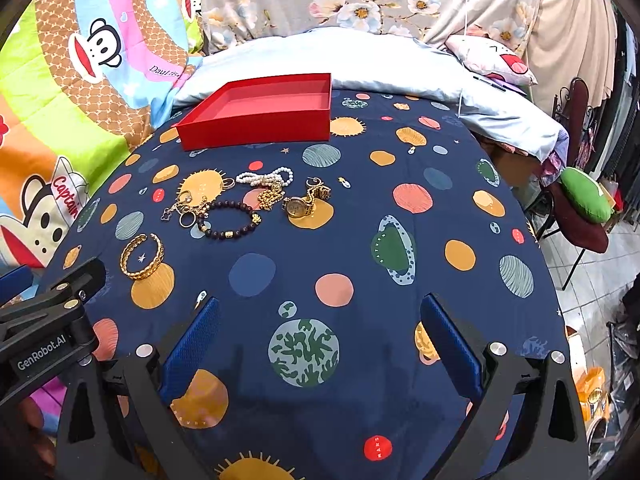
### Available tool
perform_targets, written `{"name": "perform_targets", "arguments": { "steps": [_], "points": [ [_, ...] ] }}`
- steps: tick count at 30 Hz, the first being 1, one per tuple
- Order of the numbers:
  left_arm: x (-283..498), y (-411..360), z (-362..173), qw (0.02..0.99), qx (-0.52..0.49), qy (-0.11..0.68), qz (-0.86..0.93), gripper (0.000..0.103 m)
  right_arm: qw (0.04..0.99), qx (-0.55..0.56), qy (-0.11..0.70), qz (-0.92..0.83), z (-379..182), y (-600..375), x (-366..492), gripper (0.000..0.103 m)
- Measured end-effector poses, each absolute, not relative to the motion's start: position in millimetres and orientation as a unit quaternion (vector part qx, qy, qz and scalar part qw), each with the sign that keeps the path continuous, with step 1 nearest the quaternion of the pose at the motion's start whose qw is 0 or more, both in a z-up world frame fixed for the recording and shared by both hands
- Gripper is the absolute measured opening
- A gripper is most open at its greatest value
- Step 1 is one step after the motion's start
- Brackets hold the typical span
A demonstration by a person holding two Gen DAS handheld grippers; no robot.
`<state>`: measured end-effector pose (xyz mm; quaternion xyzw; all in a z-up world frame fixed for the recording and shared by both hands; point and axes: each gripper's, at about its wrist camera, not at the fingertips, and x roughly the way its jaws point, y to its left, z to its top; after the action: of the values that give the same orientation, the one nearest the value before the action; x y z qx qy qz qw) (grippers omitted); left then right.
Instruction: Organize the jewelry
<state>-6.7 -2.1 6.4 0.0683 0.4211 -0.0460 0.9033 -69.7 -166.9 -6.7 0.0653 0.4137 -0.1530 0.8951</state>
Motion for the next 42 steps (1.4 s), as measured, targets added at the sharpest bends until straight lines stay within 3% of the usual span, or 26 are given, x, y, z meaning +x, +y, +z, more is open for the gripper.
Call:
{"name": "perform_targets", "arguments": {
  "steps": [42],
  "points": [
    [-5.6, -3.1, 5.6, 0.903, 0.069, 0.421, -0.046, 0.098, 0.894, 0.065, 0.416, -0.151, -10.9, -158.9, -66.0, 0.098]
  ]
}}
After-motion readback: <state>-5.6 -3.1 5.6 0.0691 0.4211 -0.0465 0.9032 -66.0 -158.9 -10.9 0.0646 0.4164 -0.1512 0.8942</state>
